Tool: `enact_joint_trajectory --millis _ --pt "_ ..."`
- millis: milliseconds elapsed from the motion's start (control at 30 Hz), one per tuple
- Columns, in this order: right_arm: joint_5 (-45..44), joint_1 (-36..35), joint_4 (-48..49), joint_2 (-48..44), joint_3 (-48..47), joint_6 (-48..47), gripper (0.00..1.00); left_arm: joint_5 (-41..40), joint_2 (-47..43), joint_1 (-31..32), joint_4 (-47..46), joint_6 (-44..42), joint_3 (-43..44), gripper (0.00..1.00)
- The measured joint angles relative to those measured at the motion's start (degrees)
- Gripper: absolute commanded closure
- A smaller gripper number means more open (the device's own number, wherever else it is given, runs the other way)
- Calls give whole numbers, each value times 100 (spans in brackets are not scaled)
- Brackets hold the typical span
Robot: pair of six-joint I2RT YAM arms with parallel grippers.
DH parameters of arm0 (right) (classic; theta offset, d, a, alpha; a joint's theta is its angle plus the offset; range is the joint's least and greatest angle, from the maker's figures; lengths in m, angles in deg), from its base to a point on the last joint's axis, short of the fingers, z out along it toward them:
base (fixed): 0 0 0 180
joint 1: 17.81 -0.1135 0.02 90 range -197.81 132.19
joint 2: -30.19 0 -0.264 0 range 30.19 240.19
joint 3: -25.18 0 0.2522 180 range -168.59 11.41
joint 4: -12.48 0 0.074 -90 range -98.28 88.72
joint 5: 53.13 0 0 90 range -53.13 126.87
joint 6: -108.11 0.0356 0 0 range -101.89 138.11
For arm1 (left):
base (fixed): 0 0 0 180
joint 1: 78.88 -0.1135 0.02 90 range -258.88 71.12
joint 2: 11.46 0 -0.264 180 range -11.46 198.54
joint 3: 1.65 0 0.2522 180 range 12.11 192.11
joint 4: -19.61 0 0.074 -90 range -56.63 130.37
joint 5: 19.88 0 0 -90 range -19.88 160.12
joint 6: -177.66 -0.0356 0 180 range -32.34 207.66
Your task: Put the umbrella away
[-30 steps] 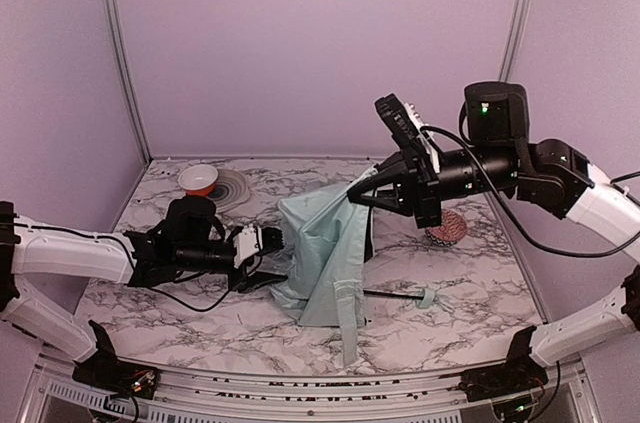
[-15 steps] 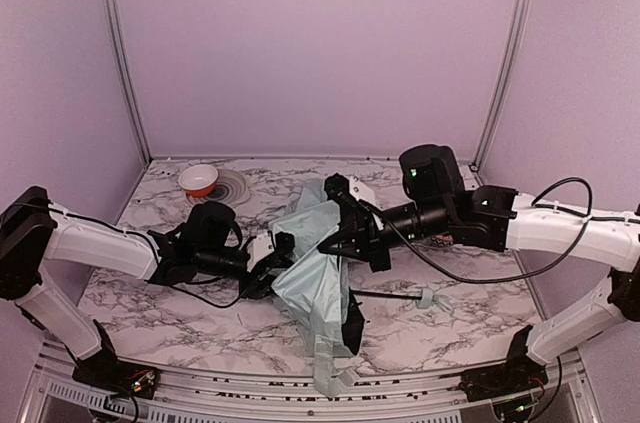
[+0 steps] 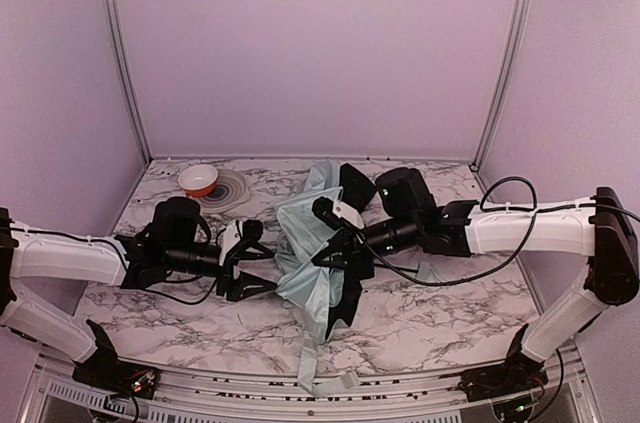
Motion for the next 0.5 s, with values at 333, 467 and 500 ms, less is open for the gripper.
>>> enact_joint_trajectory --millis 333,467,500 --pt "190 2 225 -9 0 315 100 -96 199 227 0 63 249 35" --pt "267 0 278 -57 0 413 93 -223 614 354 11 15 557 69" --pt "299 0 275 -57 0 422 83 -245 682 374 7 -61 623 78"
